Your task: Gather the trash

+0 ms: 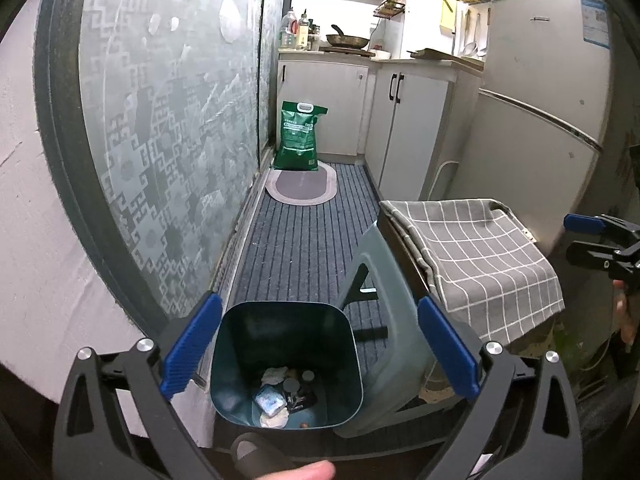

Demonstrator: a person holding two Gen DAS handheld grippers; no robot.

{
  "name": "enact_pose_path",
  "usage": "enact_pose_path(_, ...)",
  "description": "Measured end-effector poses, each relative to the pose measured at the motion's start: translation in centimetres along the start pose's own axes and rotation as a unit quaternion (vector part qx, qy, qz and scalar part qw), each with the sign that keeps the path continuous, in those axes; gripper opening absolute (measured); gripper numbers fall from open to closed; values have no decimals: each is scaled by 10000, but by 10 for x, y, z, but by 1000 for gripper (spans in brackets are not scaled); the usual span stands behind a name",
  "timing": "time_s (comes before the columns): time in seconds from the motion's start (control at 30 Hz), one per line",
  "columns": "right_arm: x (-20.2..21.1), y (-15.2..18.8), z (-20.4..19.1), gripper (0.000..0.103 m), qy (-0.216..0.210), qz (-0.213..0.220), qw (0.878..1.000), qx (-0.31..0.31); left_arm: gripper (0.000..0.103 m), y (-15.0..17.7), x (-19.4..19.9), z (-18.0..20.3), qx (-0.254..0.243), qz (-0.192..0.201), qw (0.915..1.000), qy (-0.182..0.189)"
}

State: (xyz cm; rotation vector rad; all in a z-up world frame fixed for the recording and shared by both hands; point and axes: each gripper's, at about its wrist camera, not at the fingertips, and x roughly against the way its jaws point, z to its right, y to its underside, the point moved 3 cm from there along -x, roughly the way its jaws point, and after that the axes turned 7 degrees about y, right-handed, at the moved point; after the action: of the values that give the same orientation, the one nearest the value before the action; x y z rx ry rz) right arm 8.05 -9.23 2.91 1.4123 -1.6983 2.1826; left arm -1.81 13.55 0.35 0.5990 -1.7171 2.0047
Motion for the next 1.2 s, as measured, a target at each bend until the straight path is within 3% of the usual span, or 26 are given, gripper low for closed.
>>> enact_pose_path(0.27,12,18,13,100,123,168,9997,119,100,18,3,11,-53,-58,9999,-62)
enact_pose_path(0.53,12,33,23,100,268,58,9996,11,100,29,0,13,-28,-165,9999,-14)
enact_pose_path(0.87,13,30,7,100,-54,210,9997,69,100,31,-6,11,69,-255,9996,-85)
enact_pose_path(1.2,6,31,10,100,129,88,9999,28,100,29,-4,6,183,-230,9996,-11)
